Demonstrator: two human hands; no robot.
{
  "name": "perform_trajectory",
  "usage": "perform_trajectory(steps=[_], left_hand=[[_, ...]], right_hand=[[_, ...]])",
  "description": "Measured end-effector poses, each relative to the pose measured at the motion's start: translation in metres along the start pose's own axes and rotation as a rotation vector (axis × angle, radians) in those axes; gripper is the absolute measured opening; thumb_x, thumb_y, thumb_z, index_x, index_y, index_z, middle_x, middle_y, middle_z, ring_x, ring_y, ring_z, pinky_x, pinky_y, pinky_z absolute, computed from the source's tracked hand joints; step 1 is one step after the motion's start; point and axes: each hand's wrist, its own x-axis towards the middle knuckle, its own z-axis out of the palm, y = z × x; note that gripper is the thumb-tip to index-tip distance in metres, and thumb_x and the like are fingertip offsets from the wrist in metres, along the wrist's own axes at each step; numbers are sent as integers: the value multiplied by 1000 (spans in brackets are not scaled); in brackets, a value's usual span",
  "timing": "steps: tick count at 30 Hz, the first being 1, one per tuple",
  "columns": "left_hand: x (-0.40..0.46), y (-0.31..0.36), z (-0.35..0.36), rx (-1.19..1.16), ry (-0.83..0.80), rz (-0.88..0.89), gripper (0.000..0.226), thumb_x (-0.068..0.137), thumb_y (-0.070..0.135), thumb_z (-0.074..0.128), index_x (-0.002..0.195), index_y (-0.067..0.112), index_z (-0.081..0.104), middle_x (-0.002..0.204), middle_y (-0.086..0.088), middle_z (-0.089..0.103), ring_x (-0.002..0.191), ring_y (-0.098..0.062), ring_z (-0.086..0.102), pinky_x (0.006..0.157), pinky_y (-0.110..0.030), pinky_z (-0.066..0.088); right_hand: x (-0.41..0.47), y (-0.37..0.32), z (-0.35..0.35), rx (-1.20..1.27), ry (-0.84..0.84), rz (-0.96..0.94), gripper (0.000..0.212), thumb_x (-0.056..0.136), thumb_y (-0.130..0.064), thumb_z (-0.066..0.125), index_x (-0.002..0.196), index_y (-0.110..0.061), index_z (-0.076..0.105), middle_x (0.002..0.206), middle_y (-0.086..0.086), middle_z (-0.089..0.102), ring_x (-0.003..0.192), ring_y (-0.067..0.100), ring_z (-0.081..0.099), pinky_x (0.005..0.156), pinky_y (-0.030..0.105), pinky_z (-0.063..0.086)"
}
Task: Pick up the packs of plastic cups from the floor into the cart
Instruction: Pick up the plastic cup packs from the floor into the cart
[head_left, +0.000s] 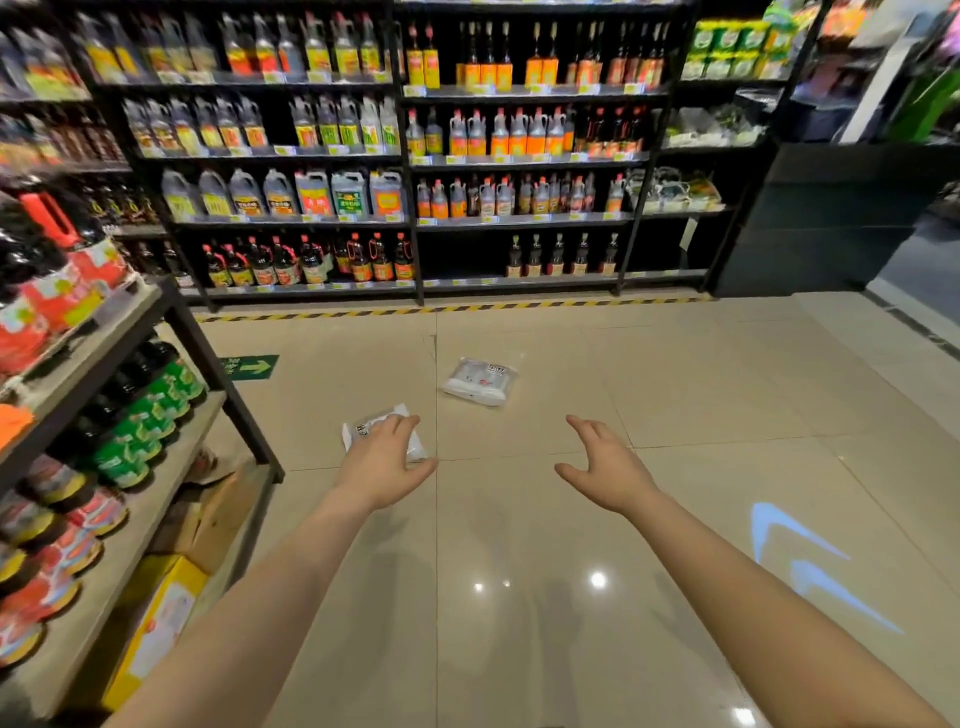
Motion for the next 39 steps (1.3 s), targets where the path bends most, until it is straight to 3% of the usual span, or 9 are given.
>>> perform_trajectory(steps=[8,16,24,27,30,39], left_hand=[[166,-20,16,44,-22,-25,67,88,53,51,143,19,33,143,0,40,131,-22,37,101,-38,37],[337,-12,9,98,-42,-3,71,89,59,44,145,19,31,144,-2,39,130,-21,38,99,-37,38],[475,-53,19,132,-92,19,100,63,74,14,143,18,36,140,-2,44,127,-21,43,96,-36,42],[535,-79,28,109,-122,40,92,71,74,25,143,17,36,141,-3,43,127,-23,42,97,-36,41],[600,-107,32,99,-163,49,73,86,58,49,144,16,33,143,-4,41,130,-23,39,99,-36,38],[776,-153,42,74,-230,61,69,88,53,51,145,18,32,144,-3,39,131,-22,38,100,-36,38]], right_hand=[[161,34,-1,7,-21,13,74,87,-42,57,149,-23,22,150,3,31,132,25,38,100,36,41],[320,82,-36,9,-82,85,77,87,-45,58,149,-23,19,152,3,29,134,25,36,100,38,41],[454,93,-23,11,-133,126,77,86,-47,57,150,-24,19,151,3,30,132,25,38,101,37,41],[504,93,-11,20,-147,167,77,86,-48,56,149,-24,19,151,2,31,132,24,38,101,37,41],[554,89,-4,22,-178,228,77,87,-48,56,150,-24,17,151,1,28,134,25,36,102,39,40],[681,92,18,76,-221,379,79,88,-47,55,151,-26,11,153,1,26,133,24,35,100,39,40]])
